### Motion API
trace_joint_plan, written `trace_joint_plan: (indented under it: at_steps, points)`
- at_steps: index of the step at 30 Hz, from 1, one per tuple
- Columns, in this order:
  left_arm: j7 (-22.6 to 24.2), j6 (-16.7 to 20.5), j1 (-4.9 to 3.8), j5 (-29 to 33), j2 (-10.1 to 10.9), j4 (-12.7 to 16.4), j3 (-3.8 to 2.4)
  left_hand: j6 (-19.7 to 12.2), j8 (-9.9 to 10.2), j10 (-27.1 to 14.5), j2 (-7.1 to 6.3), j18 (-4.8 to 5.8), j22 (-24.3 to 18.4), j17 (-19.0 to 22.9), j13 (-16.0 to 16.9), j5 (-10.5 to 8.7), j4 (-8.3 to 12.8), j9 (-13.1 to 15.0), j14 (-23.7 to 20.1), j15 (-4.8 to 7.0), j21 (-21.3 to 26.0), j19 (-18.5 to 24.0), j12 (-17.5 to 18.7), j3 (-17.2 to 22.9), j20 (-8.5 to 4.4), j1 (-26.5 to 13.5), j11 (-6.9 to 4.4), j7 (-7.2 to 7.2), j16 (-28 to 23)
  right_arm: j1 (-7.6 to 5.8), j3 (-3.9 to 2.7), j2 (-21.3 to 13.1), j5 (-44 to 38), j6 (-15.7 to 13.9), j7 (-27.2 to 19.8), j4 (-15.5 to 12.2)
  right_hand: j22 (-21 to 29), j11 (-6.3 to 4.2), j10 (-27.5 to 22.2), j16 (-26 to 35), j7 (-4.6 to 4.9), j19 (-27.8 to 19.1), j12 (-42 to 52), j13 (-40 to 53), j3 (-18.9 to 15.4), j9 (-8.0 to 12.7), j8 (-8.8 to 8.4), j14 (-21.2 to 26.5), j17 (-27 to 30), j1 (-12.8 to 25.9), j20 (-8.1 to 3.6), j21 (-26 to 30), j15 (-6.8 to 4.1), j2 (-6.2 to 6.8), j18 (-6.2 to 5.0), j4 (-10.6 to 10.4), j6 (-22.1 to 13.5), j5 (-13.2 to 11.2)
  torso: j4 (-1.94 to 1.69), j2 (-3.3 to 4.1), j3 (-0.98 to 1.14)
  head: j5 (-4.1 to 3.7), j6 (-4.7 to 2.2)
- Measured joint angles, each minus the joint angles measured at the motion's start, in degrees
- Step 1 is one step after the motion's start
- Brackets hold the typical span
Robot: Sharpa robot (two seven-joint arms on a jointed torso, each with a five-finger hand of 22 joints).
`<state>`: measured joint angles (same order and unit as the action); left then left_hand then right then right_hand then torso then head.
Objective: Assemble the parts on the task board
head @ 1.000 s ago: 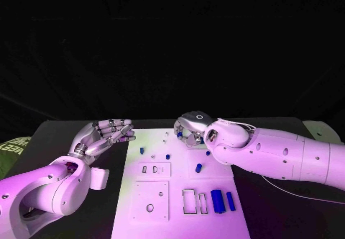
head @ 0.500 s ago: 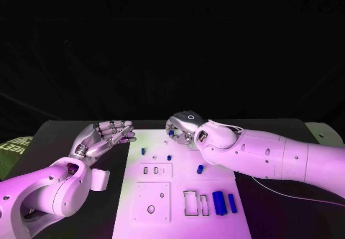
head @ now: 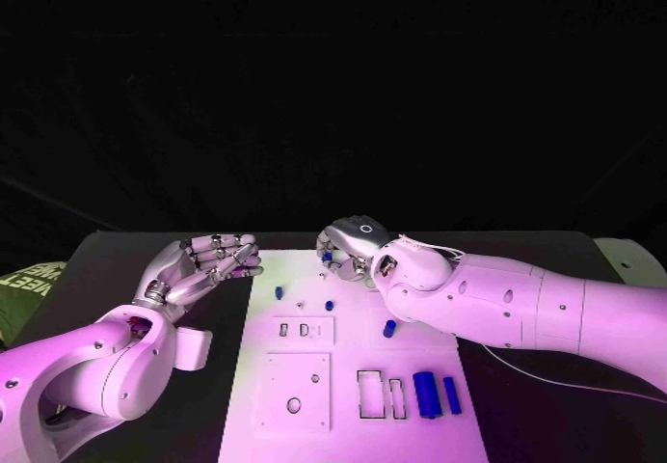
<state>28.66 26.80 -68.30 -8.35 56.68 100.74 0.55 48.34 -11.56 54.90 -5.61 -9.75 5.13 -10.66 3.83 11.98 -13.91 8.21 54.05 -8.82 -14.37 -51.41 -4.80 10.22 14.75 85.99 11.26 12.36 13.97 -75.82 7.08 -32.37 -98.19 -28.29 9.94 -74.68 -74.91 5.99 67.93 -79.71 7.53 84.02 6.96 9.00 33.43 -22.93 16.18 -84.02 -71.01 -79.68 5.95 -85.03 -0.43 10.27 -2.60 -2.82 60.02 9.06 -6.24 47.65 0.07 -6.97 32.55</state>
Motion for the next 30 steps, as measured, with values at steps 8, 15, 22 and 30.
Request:
trace_joint_plan:
  at_steps: [8, 15, 22, 30]
  points:
    - [-0.1, 0.0, -0.11, 0.0, 0.1, 0.0, 0.0, 0.0, 0.0, 0.0, 0.0, 0.0, 0.0, 0.0, 0.0, 0.0, 0.0, 0.0, 0.0, 0.0, 0.0, 0.0, 0.0, 0.0, 0.0, 0.0, 0.0, 0.0, 0.0, 0.0, 0.0, 0.1, 0.1, -0.3, 0.0, 0.2, 0.0, 0.0, 0.0, 0.0, 0.0, 0.0, -0.2, 0.0, 0.0, -0.2, 0.0, 0.0, 0.0, 0.0, 0.0, 0.0, 0.0, 0.0, 0.0, 0.0, 0.0, 0.0, -0.23, 0.03, -0.05, -0.09, 0.02]
    - [-0.2, -0.1, -0.17, 0.0, 0.1, 0.0, 0.0, 0.0, 0.0, 0.0, 0.0, 0.01, 0.0, -0.1, 0.0, 0.0, 0.0, 0.0, 0.0, 0.0, 0.0, 0.0, 0.0, 0.0, 0.0, 0.0, 0.0, 0.0, 0.0, -0.04, -0.06, 0.7, 0.1, 0.0, 0.0, 0.7, 0.0, 0.0, 0.0, 0.0, 0.16, 0.0, -0.4, 0.0, 0.0, -0.4, -0.02, 0.0, 0.1, 0.4, 0.0, 0.0, 0.0, -0.33, 0.0, 0.0, -0.2, -0.2, -0.43, 0.08, -0.09, -0.28, 0.03]
    - [-0.3, -0.2, -0.25, 0.0, 0.2, 0.1, 0.0, 0.0, 0.0, 0.0, 0.0, 0.01, 0.0, -0.1, 0.0, 0.0, 0.0, 0.0, 0.0, 0.0, 0.0, 0.0, 0.0, 0.0, 0.0, 0.0, 0.0, 0.0, 0.0, -0.18, -0.2, 0.8, -0.1, 1.0, 0.2, 1.1, 0.0, 0.01, 0.0, 0.0, 0.35, 0.0, -0.5, 0.0, 0.1, -0.5, -0.13, 0.0, 0.2, 0.4, 0.0, 0.0, 0.0, -0.38, 0.0, 0.1, -0.4, -0.6, -0.57, 0.14, -0.16, -0.47, 0.07]
    - [-0.4, -0.2, -0.31, 0.0, 0.3, 0.1, 0.0, 0.0, 0.0, 0.0, 0.0, 0.0, 0.0, -0.1, 0.0, 0.0, 0.0, 0.0, 0.0, 0.0, 0.0, 0.0, 0.0, 0.0, 0.0, 0.0, 0.0, 0.0, 0.0, -0.34, -0.29, 0.0, -0.7, 1.8, 0.7, 0.6, 0.0, 0.06, 0.1, 0.0, 0.26, 0.0, -0.7, 0.0, 0.3, -0.7, -0.35, 0.0, 0.2, 0.7, 0.0, 0.0, 0.0, -0.15, -0.01, 0.3, -0.5, -0.6, -0.71, 0.19, -0.22, -0.59, 0.21]
